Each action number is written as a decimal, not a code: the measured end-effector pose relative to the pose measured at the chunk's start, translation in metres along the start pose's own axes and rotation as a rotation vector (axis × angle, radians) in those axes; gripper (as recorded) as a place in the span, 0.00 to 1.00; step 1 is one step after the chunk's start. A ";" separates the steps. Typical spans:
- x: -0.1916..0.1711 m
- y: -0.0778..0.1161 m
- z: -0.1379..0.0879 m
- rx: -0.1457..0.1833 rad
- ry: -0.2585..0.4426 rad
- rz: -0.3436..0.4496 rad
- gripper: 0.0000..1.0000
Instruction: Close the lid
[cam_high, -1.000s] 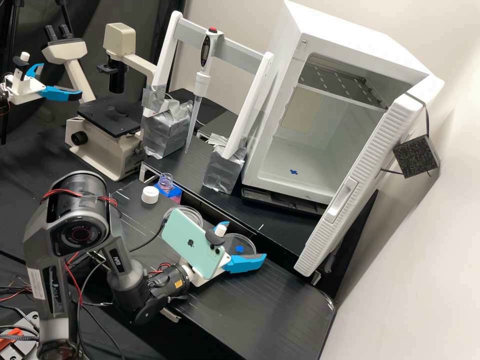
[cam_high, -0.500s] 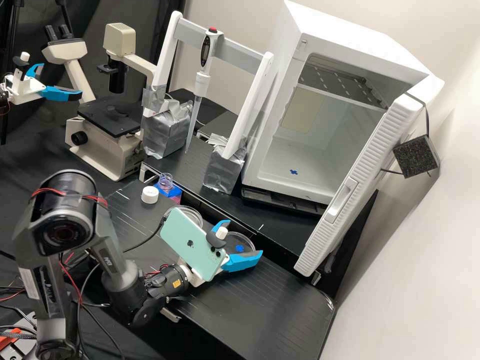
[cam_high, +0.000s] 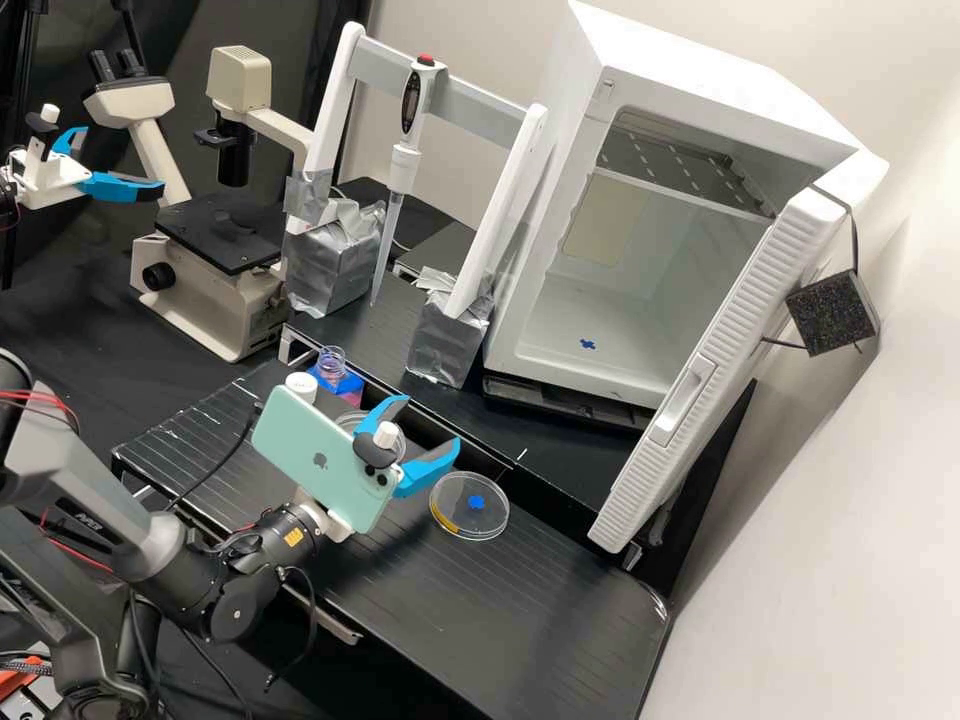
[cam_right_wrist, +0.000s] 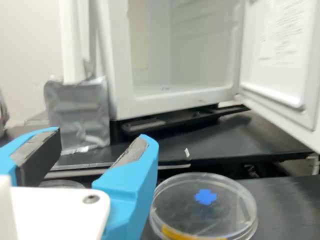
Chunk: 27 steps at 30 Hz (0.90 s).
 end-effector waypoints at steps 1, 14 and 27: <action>0.000 -0.001 0.000 -0.013 -0.001 -0.004 1.00; -0.007 0.009 0.006 -0.061 -0.062 0.103 1.00; -0.008 0.014 0.025 -0.052 -0.164 0.130 1.00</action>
